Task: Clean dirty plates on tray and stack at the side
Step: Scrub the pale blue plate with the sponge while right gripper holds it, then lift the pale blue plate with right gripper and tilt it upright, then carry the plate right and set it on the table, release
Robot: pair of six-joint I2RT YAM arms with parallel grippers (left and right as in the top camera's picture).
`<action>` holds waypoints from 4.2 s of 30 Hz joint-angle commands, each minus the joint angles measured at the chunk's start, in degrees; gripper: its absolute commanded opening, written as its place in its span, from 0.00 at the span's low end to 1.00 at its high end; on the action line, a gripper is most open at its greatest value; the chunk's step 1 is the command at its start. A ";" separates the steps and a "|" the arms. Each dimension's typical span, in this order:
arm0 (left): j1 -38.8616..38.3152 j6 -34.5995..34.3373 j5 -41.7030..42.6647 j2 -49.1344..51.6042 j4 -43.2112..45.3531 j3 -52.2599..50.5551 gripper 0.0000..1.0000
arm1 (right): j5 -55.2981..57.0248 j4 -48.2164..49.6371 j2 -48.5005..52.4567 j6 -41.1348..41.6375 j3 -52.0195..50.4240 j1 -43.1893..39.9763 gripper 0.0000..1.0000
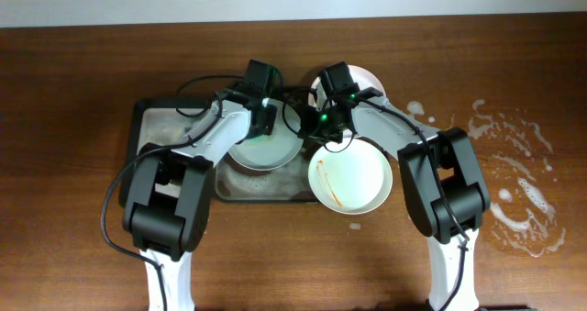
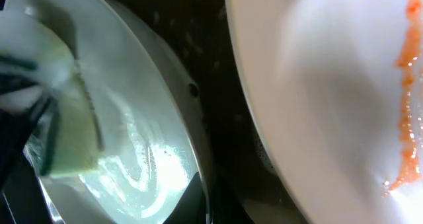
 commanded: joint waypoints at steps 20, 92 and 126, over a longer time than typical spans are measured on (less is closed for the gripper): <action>1.68 -0.74 -11.80 3.45 -26.56 31.45 0.01 | 0.52 -0.92 -2.69 -2.82 0.11 -0.72 0.04; 8.44 -4.28 18.82 8.52 -35.69 31.32 0.01 | 117.92 27.80 -25.11 -51.39 -3.72 28.85 0.04; 8.44 -4.28 18.80 8.52 -35.21 31.32 0.01 | 25.05 -16.55 -15.15 -12.57 -4.52 -66.55 0.04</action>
